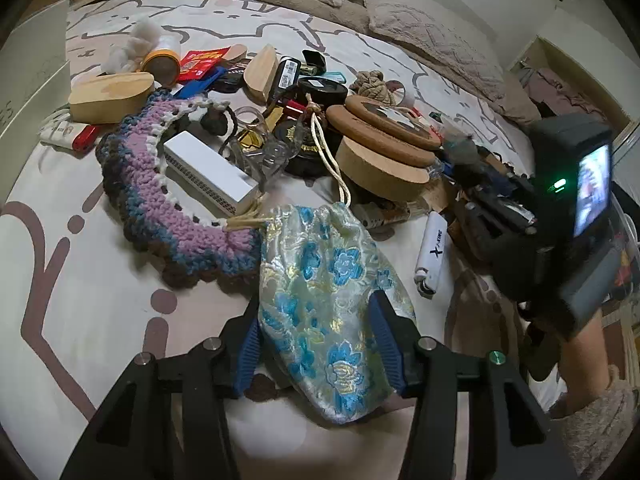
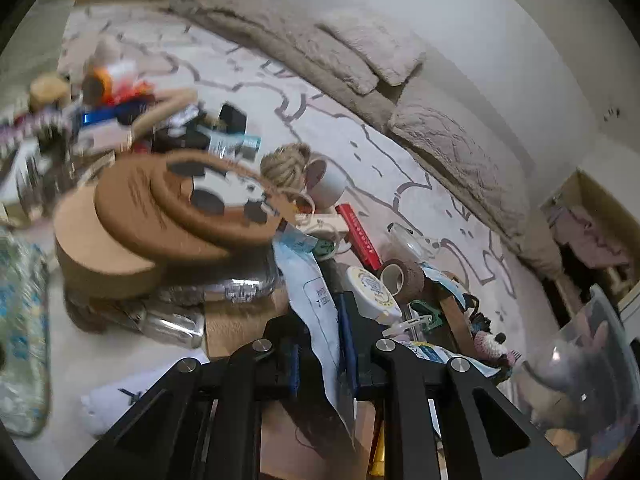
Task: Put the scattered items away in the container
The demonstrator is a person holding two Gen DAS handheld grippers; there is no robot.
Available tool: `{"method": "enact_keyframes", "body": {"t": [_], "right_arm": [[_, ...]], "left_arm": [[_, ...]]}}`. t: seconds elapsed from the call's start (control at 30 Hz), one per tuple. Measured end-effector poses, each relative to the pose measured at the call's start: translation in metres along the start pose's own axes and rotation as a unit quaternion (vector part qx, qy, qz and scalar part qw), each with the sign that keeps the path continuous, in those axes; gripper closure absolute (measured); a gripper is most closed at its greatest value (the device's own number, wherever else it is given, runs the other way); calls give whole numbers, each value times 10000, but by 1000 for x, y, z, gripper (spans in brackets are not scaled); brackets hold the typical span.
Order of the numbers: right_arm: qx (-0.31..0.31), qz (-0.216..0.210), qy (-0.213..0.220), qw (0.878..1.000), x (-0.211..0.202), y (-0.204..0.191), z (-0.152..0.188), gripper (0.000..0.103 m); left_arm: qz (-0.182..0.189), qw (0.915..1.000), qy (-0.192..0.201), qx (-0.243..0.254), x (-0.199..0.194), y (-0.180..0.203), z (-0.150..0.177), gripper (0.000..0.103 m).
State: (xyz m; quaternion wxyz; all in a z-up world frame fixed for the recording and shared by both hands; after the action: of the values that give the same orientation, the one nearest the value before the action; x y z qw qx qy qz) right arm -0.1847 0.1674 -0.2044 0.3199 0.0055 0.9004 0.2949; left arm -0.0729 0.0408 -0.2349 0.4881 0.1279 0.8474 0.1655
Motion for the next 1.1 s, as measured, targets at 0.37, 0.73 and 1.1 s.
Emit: {"method": "enact_keyframes", "body": {"t": [0.37,0.73,1.1], "right_arm": [[1014,-664,163,9925,-28,16,-15,86],[2404,-1991,50,9500,-51,30,-11,86],[2775,-2810,-29,9187,-82,5,-5,86]], "left_arm": [[343,9985,339,-254,4,7,-10,52],[596,9973,333,-278,7,18,-11,76],[647,9978,101,-56,4,29,-2,91]]}}
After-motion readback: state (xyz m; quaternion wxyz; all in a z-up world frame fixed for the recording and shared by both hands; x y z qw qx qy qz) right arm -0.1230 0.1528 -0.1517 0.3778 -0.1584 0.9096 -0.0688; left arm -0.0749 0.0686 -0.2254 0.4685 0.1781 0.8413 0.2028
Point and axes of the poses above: each gripper's, at about its wrist camera, not at the fingertips, and x roughly the way its jaws point, y to its right, z to its underside, the point moved 10 cm from there along x, roughly the way its jaws point, and after that the axes turned 4 degrees about z, right-handed, at the moved point
